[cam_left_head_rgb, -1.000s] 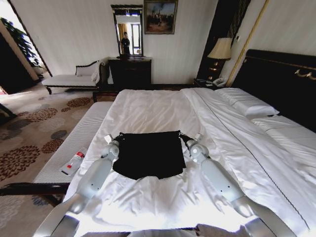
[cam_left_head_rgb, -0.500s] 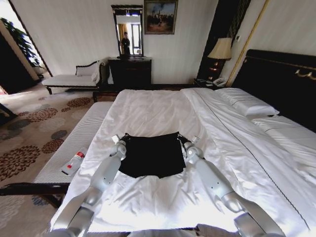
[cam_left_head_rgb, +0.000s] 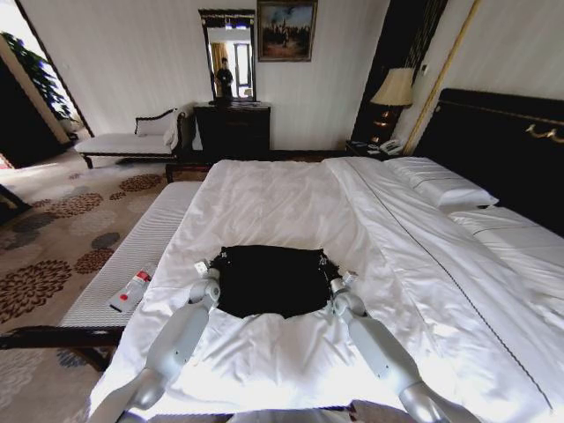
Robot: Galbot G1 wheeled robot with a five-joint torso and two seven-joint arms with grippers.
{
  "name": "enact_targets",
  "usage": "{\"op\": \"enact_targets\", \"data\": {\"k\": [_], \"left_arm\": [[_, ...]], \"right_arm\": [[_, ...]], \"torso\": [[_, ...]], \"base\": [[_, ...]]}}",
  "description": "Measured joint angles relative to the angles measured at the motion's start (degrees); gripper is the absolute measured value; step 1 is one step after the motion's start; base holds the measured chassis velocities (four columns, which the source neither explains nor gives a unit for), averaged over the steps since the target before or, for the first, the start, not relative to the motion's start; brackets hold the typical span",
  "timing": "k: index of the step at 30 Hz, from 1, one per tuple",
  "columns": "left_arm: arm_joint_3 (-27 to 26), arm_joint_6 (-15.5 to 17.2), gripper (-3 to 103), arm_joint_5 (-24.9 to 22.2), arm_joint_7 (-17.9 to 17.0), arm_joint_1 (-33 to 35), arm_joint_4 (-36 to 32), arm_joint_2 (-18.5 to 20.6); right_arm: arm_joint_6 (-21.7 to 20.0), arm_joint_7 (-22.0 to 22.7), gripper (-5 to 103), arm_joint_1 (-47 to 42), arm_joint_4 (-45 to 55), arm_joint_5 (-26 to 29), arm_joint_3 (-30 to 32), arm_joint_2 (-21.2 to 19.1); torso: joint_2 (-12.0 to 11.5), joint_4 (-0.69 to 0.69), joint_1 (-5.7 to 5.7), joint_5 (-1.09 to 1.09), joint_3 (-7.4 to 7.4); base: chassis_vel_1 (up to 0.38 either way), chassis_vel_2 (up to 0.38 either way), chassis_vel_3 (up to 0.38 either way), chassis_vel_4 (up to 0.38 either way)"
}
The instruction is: Fold the clothes on the bed.
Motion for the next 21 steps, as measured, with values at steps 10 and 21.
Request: {"op": "enact_targets", "data": {"k": [10,21], "left_arm": [[-3.1,-1.2,0,0.9,0.8,8.7,-8.4,2.2],[-5.3,-1.3,0,0.8,0.6,15.4,-14.7,4.8]], "right_arm": [[2.7,-1.5,0,-8.3,5.4,-6.5,3.6,1.1],[4.5,-2.0,0,-18.4,11.3,-10.8,7.8,3.5]], "torso": [[0.0,0.0,0.0,0.01,0.01],[0.0,-0.01,0.0,0.0,0.01]], "base": [[0.0,0.0,0.0,0.0],[0.0,0.0,0.0,0.0]]}}
